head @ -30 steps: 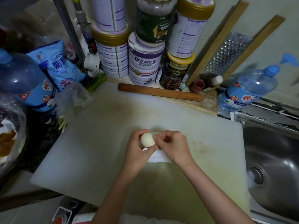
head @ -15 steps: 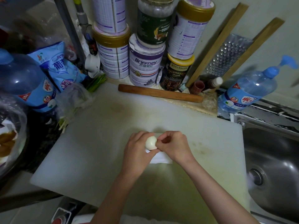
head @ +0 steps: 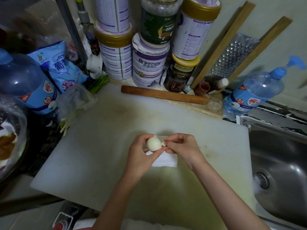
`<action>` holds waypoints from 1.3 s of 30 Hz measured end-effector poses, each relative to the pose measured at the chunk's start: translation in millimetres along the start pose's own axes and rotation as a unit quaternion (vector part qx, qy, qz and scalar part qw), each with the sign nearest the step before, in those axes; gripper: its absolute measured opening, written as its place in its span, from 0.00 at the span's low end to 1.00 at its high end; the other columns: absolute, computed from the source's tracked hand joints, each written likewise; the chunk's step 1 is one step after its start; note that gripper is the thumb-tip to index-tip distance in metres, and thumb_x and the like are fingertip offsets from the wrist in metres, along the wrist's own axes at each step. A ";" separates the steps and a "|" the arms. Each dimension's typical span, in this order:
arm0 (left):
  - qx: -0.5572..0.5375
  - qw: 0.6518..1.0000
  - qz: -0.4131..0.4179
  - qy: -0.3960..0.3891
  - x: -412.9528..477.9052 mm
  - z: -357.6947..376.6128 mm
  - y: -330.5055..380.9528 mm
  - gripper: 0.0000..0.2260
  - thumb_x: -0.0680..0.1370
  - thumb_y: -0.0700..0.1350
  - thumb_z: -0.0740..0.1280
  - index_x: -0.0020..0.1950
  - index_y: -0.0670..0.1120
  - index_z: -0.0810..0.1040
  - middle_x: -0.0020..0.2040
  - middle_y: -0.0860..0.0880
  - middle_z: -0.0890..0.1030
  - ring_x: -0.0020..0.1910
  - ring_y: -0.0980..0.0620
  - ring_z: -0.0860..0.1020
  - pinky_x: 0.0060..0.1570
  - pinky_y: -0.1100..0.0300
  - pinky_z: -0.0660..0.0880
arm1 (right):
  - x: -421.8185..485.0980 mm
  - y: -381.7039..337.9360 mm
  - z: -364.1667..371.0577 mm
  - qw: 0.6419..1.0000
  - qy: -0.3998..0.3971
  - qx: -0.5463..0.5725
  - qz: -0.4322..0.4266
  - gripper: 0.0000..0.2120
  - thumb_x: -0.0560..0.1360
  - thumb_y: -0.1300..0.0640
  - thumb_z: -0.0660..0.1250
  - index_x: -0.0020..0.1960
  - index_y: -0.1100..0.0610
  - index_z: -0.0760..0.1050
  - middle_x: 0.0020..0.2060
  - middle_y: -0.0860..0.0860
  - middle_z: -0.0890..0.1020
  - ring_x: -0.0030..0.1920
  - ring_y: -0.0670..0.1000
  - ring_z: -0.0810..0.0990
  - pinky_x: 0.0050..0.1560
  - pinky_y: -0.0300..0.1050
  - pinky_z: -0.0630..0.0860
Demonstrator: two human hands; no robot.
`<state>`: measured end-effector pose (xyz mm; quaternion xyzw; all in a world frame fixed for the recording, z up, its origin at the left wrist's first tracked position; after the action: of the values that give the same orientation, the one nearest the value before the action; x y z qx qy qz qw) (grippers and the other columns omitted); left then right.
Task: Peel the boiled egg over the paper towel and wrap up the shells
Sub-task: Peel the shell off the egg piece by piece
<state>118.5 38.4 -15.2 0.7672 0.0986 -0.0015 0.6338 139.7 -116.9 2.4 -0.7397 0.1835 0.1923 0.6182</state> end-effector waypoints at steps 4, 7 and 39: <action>0.011 0.999 -0.013 -0.029 1.1 3.0 -3.5 0.22 0.65 0.45 0.78 0.55 0.54 0.75 0.52 0.57 0.79 0.52 0.66 0.76 0.44 0.72 0.75 | -1.6 1.6 -1.5 0.999 -0.010 0.038 0.004 0.04 0.70 0.68 0.69 0.40 0.61 0.79 0.33 0.54 0.83 0.33 0.47 0.83 0.36 0.34 0.79; 0.018 0.998 -0.025 -0.049 0.1 5.6 -6.3 0.23 0.65 0.44 0.78 0.56 0.55 0.75 0.51 0.60 0.79 0.51 0.65 0.78 0.44 0.72 0.75 | -1.4 1.2 -2.7 0.997 -0.023 0.069 0.008 0.04 0.70 0.69 0.69 0.41 0.62 0.80 0.34 0.56 0.84 0.33 0.48 0.83 0.39 0.36 0.81; 0.107 0.994 0.003 0.026 0.2 1.8 7.9 0.20 0.69 0.39 0.73 0.60 0.45 0.77 0.57 0.49 0.78 0.54 0.50 0.78 0.51 0.55 0.77 | -18.4 -23.7 18.2 0.953 0.060 -0.264 -0.138 0.05 0.68 0.56 0.72 0.41 0.57 0.81 0.36 0.48 0.85 0.39 0.44 0.83 0.48 0.41 0.79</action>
<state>120.1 35.2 -7.9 0.8306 0.1122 0.0098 0.5453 134.9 -94.4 28.9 -0.9049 0.0592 0.1022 0.4090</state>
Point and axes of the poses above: each hand's wrist, its own x-axis towards the middle knuckle, its own z-axis out of the palm, y = z × x, the point moved 8 cm from there along x, towards the middle knuckle
